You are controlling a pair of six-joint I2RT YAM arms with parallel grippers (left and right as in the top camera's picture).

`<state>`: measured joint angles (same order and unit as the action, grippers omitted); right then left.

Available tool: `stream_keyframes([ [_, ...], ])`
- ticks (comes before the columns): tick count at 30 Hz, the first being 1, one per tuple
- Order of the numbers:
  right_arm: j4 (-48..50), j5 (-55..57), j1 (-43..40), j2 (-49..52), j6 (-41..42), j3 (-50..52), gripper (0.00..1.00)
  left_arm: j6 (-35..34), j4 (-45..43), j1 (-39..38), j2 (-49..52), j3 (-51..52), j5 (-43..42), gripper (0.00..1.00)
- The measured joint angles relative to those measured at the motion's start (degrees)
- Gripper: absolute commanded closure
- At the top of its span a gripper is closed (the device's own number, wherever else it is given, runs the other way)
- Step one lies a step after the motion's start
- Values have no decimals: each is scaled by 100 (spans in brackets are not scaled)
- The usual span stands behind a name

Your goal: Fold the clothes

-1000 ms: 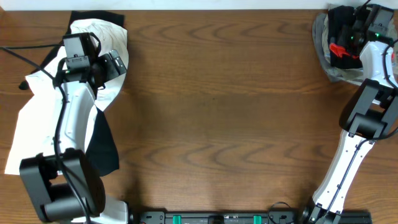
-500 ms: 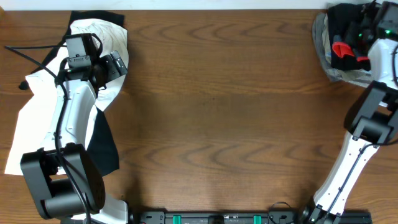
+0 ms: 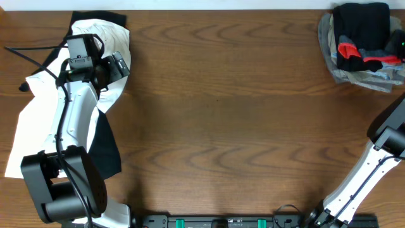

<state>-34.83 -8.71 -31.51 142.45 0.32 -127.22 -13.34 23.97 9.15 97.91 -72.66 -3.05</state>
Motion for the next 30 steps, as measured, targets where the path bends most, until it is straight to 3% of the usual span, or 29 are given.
stream_keyframes([
  [15,348,-190,-4,140,-13,372,98,0,-2,0,0,0,0,2],
  [21,103,-291,-26,-435,-74,505,90,0,0,0,0,0,0,2],
  [24,-157,-319,-9,-1126,-177,527,68,0,-2,0,0,0,0,2],
  [27,-544,-372,37,-2020,-258,529,33,0,-2,0,0,0,0,2],
  [28,-695,-455,72,-2385,-286,525,1,0,-2,0,0,0,0,2],
  [30,-1069,-719,144,-3047,-326,511,1,0,-2,0,0,0,0,2],
])
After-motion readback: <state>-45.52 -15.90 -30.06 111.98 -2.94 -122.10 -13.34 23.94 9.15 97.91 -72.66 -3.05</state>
